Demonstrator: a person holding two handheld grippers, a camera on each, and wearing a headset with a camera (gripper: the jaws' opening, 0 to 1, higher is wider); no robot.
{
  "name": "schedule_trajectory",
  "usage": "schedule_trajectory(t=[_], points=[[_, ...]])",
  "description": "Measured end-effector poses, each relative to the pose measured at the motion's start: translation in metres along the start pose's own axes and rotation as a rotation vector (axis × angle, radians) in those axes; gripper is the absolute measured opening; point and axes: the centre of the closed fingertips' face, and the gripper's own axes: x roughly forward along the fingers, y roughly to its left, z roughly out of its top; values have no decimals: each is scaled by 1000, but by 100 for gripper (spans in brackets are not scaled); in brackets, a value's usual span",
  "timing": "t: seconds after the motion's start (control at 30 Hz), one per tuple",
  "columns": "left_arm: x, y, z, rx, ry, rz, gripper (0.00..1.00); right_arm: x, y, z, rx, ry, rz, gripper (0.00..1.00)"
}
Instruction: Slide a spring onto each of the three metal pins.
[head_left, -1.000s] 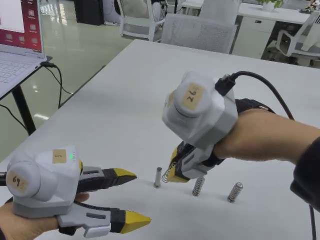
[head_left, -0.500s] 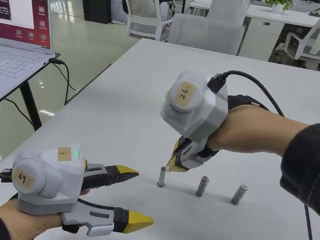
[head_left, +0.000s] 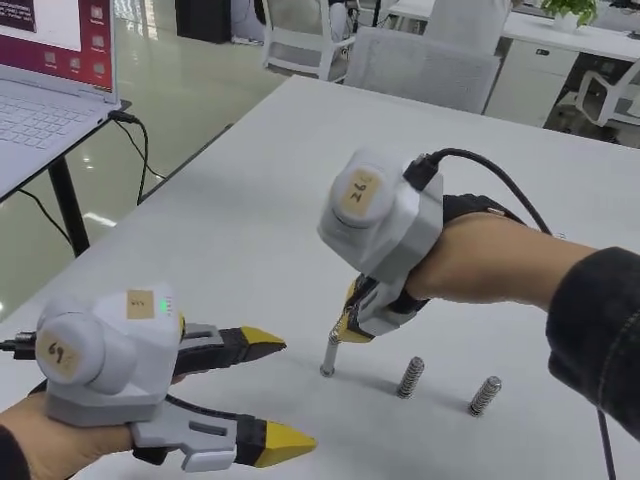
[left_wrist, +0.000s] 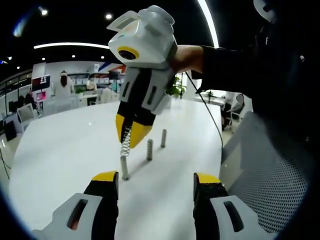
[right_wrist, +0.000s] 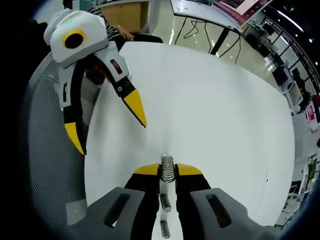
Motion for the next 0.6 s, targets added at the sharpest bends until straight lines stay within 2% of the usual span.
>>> schedule_trajectory(t=[0.6], points=[[1,0,-2,-7,-2,-12,56,13,-4,-3,7,37,22,8]])
